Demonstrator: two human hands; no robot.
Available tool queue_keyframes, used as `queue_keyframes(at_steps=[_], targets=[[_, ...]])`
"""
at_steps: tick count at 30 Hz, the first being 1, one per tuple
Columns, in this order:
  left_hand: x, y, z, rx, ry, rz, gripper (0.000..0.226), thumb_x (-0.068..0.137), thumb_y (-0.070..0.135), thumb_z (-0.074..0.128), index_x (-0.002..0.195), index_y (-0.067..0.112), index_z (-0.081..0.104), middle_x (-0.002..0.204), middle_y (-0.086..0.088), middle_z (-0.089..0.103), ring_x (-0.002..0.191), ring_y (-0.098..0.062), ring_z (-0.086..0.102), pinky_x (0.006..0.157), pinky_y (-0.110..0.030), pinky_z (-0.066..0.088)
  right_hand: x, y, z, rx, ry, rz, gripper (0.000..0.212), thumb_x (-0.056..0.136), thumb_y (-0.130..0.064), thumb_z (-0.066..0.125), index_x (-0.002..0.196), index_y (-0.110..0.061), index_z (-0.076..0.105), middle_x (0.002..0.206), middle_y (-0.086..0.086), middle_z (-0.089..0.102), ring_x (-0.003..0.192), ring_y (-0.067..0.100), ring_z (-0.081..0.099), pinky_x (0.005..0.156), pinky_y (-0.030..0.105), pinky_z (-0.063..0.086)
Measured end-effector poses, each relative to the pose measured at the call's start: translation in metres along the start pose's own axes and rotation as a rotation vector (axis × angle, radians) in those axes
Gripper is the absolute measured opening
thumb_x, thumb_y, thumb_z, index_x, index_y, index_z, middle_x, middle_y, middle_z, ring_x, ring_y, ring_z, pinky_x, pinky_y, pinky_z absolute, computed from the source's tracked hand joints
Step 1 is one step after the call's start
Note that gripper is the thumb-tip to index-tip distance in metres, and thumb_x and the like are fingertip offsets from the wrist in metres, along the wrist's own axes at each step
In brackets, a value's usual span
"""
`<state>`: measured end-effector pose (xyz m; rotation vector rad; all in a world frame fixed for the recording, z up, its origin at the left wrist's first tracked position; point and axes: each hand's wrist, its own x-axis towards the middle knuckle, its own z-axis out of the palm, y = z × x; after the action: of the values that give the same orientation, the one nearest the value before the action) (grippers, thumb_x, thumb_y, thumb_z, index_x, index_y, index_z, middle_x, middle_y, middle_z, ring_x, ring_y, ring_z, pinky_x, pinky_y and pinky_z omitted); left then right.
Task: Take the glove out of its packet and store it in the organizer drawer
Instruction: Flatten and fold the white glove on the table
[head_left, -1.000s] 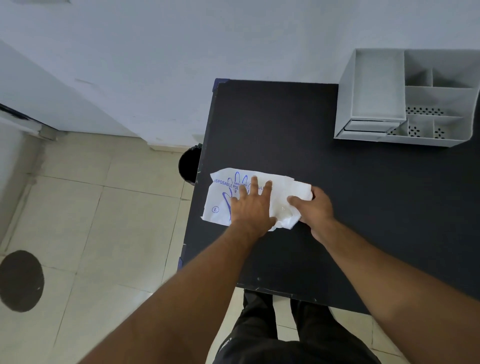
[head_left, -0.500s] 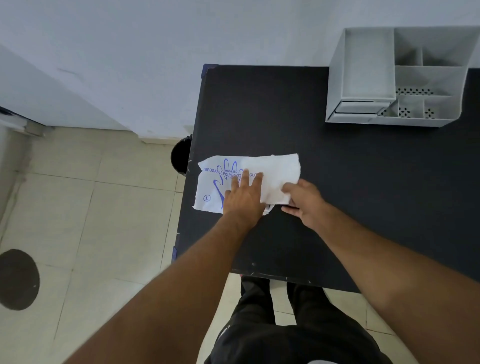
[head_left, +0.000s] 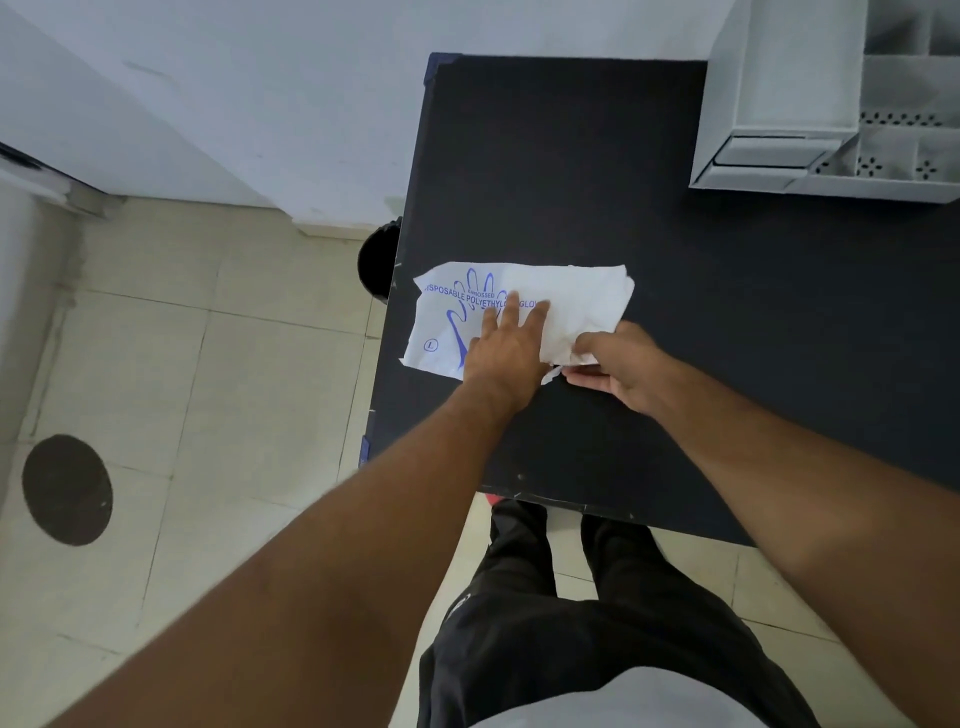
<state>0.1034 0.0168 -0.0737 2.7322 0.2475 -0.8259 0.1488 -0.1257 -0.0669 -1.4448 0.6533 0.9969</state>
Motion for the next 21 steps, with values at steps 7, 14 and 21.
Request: queue_keyframes(at_steps=[7,14,21], targets=[[-0.001,-0.001,0.001,-0.030,0.003,-0.003,0.076,0.099,0.037,0.060,0.159,0.027,0.016,0.169,-0.009,0.004,0.154,-0.038,0.007,0.110,-0.059,0.036,-0.003,0.006,0.008,0.029,0.067,-0.035,0.027,0.098,-0.011,0.054,0.124,-0.010,0.057,0.106,0.012,0.070,0.082,0.024,0.070,0.072,0.035,0.061],[-0.001,-0.007,0.002,-0.072,-0.008,0.007,0.073,0.100,0.032,0.058,0.159,0.031,0.016,0.170,-0.004,0.002,0.155,-0.033,0.004,0.112,-0.056,0.037,-0.003,0.014,0.002,0.067,0.070,-0.057,0.023,0.097,-0.002,0.059,0.119,-0.010,0.058,0.096,0.010,0.070,0.070,0.016,0.070,0.066,0.027,0.061],[0.000,-0.012,-0.007,-0.262,0.004,0.022,0.058,0.100,0.038,0.057,0.154,0.033,0.036,0.169,-0.005,0.013,0.155,-0.030,0.009,0.123,-0.047,0.022,-0.004,0.017,-0.006,0.078,0.010,-0.041,0.038,0.082,-0.007,0.080,0.116,-0.009,0.064,0.095,0.008,0.073,0.065,0.013,0.066,0.059,0.023,0.057]])
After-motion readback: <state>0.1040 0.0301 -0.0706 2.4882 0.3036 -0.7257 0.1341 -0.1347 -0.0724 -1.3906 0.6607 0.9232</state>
